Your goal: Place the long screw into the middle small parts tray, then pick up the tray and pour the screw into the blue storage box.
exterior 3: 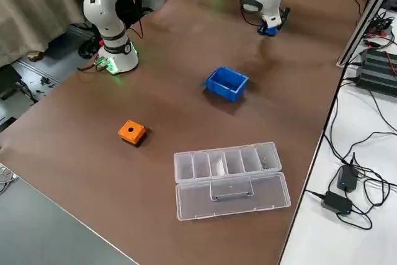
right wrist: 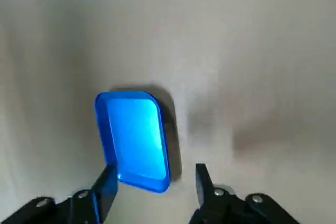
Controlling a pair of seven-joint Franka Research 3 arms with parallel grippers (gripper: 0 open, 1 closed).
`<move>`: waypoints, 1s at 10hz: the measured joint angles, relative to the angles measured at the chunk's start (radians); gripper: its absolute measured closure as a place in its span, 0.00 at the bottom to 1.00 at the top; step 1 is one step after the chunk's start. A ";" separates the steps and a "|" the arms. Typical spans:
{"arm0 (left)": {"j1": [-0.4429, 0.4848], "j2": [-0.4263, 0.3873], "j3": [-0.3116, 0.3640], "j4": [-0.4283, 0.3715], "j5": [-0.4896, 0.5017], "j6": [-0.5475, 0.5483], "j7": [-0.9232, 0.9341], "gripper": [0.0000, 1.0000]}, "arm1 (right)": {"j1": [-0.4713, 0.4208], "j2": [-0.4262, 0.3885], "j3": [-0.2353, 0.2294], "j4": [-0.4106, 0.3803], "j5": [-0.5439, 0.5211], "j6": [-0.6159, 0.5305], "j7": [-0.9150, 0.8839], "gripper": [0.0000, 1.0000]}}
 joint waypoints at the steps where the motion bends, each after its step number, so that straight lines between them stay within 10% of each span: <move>1: 0.000 0.000 0.000 0.000 0.000 0.000 0.000 0.00 | -0.027 -0.049 -0.030 0.005 -0.063 -0.088 -0.006 0.18; 7: 0.000 0.003 0.000 0.000 0.000 0.000 0.000 0.00 | -0.102 -0.428 -0.333 -0.017 -0.351 -0.518 -0.189 0.00; 10: 0.000 0.003 0.000 0.000 0.000 0.000 0.000 0.00 | -0.135 -0.583 -0.384 -0.031 -0.574 -0.600 -0.204 0.00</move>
